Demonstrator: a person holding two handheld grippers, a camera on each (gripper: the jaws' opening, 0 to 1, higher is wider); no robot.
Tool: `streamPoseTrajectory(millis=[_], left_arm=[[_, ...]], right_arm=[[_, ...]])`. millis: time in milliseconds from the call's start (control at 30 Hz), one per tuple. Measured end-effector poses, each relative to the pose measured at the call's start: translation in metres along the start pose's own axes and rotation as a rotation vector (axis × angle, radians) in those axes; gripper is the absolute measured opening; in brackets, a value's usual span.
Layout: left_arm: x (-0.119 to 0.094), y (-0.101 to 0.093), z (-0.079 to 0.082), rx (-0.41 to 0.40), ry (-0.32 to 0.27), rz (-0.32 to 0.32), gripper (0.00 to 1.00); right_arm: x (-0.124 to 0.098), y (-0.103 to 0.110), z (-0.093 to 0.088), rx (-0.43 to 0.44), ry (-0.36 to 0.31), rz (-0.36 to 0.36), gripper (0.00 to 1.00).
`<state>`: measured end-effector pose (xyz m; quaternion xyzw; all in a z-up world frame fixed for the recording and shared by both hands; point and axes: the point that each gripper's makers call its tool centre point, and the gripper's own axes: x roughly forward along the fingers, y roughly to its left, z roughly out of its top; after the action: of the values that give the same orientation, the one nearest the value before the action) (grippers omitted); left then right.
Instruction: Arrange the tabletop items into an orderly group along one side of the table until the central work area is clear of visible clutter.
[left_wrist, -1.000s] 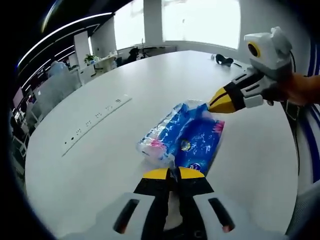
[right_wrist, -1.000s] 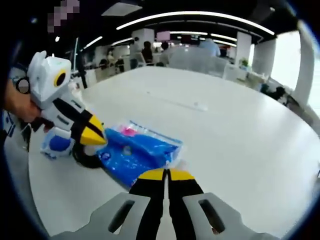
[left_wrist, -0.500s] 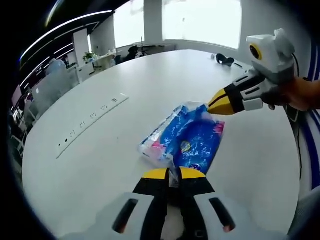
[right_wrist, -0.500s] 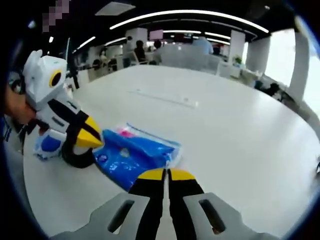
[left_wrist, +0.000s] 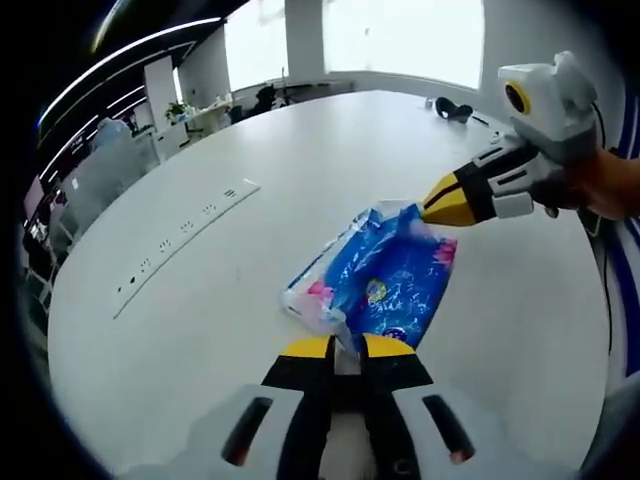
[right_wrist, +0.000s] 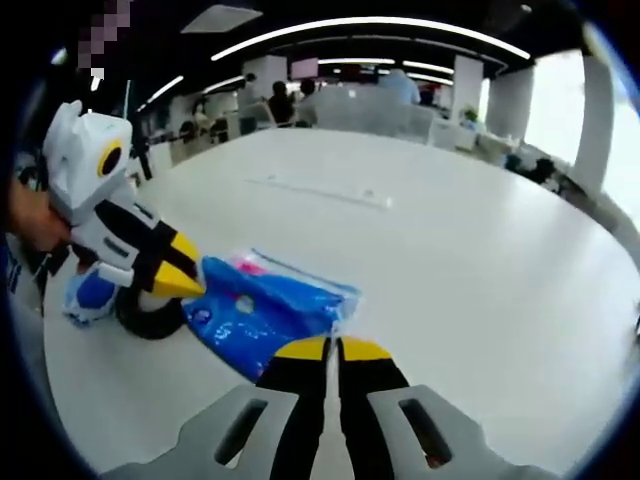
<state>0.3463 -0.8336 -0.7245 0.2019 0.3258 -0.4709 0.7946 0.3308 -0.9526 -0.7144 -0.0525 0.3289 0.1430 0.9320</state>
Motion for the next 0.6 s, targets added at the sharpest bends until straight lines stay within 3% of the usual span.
streamPoseTrajectory(millis=[367, 600], left_arm=[[0.0010, 0.0049, 0.0028, -0.003, 0.005, 0.009, 0.11], [-0.0067, 0.0038, 0.0064, 0.035, -0.024, 0.009, 0.28]], right_arm=[[-0.0002, -0.0026, 0.0005, -0.003, -0.001, -0.007, 0.02], [-0.0069, -0.0074, 0.0055, 0.006, -0.039, -0.044, 0.05]])
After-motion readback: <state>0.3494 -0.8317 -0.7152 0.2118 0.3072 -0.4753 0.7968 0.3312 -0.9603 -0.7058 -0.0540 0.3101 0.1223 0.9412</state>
